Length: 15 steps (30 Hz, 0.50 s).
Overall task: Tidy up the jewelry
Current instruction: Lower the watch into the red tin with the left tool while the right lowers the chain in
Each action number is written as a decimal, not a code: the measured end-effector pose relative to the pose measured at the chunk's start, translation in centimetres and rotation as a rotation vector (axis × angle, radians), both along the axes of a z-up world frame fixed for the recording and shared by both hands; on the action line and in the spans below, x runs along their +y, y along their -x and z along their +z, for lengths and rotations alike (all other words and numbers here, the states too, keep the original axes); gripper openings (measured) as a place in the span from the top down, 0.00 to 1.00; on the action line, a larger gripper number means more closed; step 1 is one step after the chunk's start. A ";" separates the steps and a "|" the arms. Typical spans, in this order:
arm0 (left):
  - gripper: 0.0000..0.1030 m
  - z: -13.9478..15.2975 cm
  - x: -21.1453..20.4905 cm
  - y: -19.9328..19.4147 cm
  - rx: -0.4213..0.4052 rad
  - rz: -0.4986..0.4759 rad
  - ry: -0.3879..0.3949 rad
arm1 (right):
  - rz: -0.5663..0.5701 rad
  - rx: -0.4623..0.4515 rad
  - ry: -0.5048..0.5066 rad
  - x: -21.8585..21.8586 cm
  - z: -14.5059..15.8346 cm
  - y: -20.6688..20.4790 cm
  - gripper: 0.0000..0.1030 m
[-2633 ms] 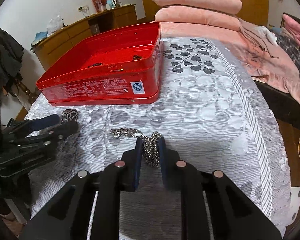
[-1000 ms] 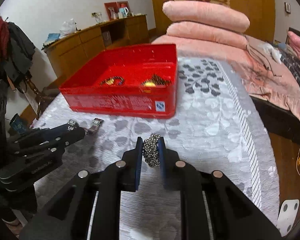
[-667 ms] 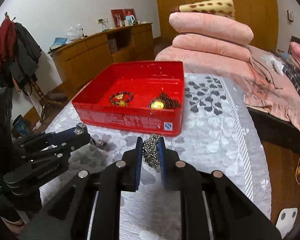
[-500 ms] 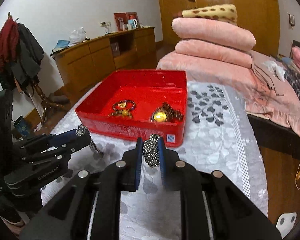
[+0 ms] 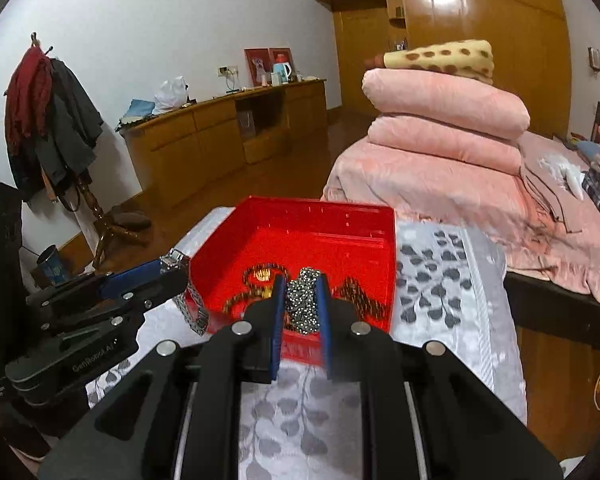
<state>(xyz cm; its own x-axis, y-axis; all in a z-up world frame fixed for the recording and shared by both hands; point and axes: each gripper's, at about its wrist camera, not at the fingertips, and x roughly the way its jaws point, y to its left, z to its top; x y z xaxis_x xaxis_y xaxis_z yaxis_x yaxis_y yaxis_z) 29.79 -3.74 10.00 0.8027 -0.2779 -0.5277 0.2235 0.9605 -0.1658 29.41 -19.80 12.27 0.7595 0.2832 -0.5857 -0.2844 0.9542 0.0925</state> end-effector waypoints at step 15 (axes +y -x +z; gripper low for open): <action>0.69 -1.9 -0.1 -6.0 0.064 0.047 -0.010 | 0.000 0.050 -0.032 0.6 -0.9 -5.4 0.86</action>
